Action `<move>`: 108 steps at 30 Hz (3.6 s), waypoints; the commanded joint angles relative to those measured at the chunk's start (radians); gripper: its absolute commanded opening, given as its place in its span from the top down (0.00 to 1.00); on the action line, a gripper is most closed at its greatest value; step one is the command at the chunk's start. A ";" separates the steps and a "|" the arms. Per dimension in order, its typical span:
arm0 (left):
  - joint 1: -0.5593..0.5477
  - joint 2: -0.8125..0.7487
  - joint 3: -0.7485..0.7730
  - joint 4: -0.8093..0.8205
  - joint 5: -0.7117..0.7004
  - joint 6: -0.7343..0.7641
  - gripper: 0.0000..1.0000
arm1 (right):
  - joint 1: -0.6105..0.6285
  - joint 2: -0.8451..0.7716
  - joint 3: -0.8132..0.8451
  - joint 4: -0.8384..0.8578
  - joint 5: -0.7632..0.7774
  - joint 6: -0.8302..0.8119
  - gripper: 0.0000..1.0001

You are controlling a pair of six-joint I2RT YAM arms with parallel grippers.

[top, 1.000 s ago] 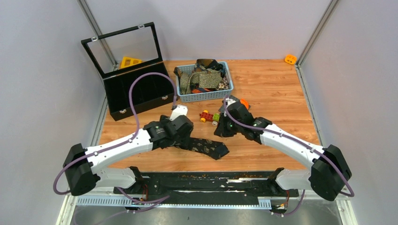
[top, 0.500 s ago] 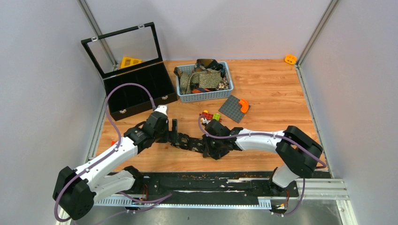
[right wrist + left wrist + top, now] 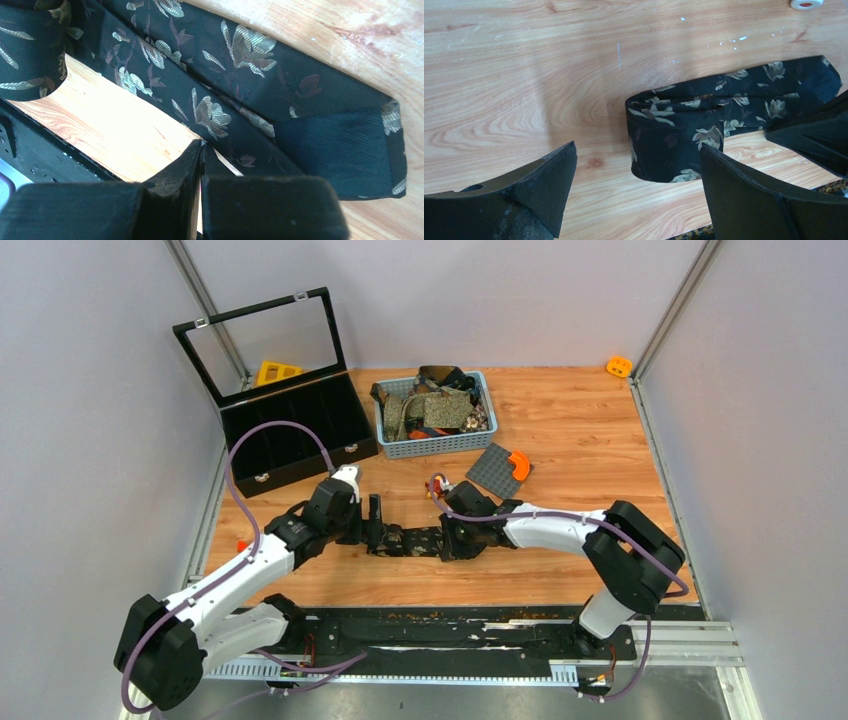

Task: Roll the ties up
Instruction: Roll the tie at the center of the board.

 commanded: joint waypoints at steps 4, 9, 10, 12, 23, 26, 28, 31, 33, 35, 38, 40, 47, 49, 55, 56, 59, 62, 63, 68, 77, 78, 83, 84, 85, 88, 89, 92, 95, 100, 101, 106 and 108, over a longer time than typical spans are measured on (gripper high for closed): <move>0.010 0.025 -0.032 0.103 0.055 0.005 0.06 | -0.002 -0.041 0.051 -0.058 -0.012 -0.078 0.97; 0.010 0.043 -0.070 0.143 0.058 -0.008 0.10 | -0.002 -0.091 0.045 -0.080 -0.015 -0.082 0.97; 0.010 0.050 -0.077 0.154 0.058 -0.011 0.11 | -0.003 -0.099 0.045 -0.083 -0.014 -0.083 0.97; 0.011 0.063 -0.092 0.180 0.083 -0.015 0.13 | -0.002 -0.111 0.045 -0.090 -0.014 -0.083 0.97; 0.011 0.170 -0.126 0.336 0.126 -0.034 0.25 | -0.003 -0.120 0.049 -0.096 -0.028 -0.084 0.97; 0.012 0.204 -0.124 0.364 0.140 -0.041 0.32 | -0.004 -0.117 0.052 -0.096 -0.033 -0.084 0.97; 0.011 0.227 -0.120 0.376 0.147 -0.041 0.38 | -0.002 -0.115 0.058 -0.099 -0.034 -0.085 0.97; 0.011 0.253 -0.110 0.382 0.154 -0.036 0.51 | -0.002 -0.114 0.070 -0.103 -0.042 -0.088 0.97; 0.011 0.263 -0.097 0.366 0.152 -0.030 0.57 | -0.002 -0.114 0.085 -0.111 -0.046 -0.092 0.97; 0.012 0.263 -0.080 0.337 0.136 -0.022 0.61 | -0.002 -0.115 0.101 -0.118 -0.049 -0.096 0.97; 0.012 0.268 -0.035 0.245 0.099 0.001 0.66 | -0.004 -0.114 0.128 -0.129 -0.039 -0.103 0.97; 0.010 0.273 0.000 0.187 0.088 0.022 0.69 | -0.016 -0.104 0.154 -0.134 -0.025 -0.107 0.97; 0.010 0.265 0.048 0.091 0.097 0.057 0.73 | -0.102 0.030 0.264 -0.078 -0.035 -0.113 0.97; 0.009 0.265 0.056 0.076 0.109 0.064 0.73 | -0.123 0.097 0.302 -0.081 -0.033 -0.120 0.98; 0.009 0.246 0.054 0.045 0.139 0.080 0.75 | -0.130 0.214 0.290 -0.061 -0.013 -0.113 0.98; 0.008 0.243 0.054 0.039 0.140 0.081 0.75 | -0.131 0.221 0.281 -0.059 -0.014 -0.106 0.98; 0.008 0.227 0.068 0.009 0.133 0.078 0.75 | -0.128 0.216 0.253 -0.075 -0.002 -0.090 0.98; 0.003 0.211 0.091 -0.027 0.089 0.073 0.75 | -0.118 0.184 0.211 -0.096 0.009 -0.067 0.98; -0.001 0.209 0.100 -0.039 0.071 0.074 0.76 | -0.113 0.171 0.194 -0.101 0.009 -0.062 0.97; -0.068 0.228 0.155 -0.094 -0.042 0.078 0.76 | -0.088 0.102 0.127 -0.107 -0.011 -0.037 0.97; -0.167 0.352 0.265 -0.178 -0.248 0.078 0.78 | -0.090 -0.021 0.157 -0.168 0.036 -0.060 0.97; -0.179 0.364 0.279 -0.186 -0.270 0.077 0.78 | -0.092 -0.035 0.159 -0.171 0.040 -0.060 0.97; -0.250 0.435 0.357 -0.264 -0.404 0.065 0.79 | -0.109 -0.099 0.161 -0.186 0.056 -0.060 0.97; -0.261 0.451 0.381 -0.285 -0.432 0.060 0.79 | -0.113 -0.114 0.154 -0.187 0.060 -0.059 0.97; -0.277 0.471 0.399 -0.306 -0.461 0.055 0.79 | -0.116 -0.129 0.151 -0.188 0.064 -0.056 0.97; -0.312 0.526 0.455 -0.358 -0.542 0.043 0.79 | -0.131 -0.171 0.128 -0.187 0.078 -0.047 0.96; -0.323 0.550 0.474 -0.377 -0.568 0.038 0.79 | -0.136 -0.183 0.121 -0.187 0.083 -0.046 0.96; -0.352 0.624 0.523 -0.427 -0.639 0.018 0.79 | -0.158 -0.225 0.097 -0.186 0.094 -0.039 0.96; -0.380 0.702 0.567 -0.470 -0.700 0.001 0.80 | -0.180 -0.262 0.070 -0.183 0.096 -0.034 0.96; -0.420 0.799 0.633 -0.523 -0.766 -0.037 0.80 | -0.208 -0.308 0.036 -0.179 0.099 -0.031 0.95; -0.428 0.817 0.647 -0.532 -0.775 -0.045 0.80 | -0.211 -0.313 0.030 -0.179 0.098 -0.030 0.95; -0.472 0.906 0.731 -0.579 -0.796 -0.080 0.79 | -0.221 -0.323 0.018 -0.179 0.092 -0.032 0.95; -0.483 0.938 0.756 -0.591 -0.799 -0.093 0.77 | -0.222 -0.327 0.016 -0.181 0.092 -0.033 0.95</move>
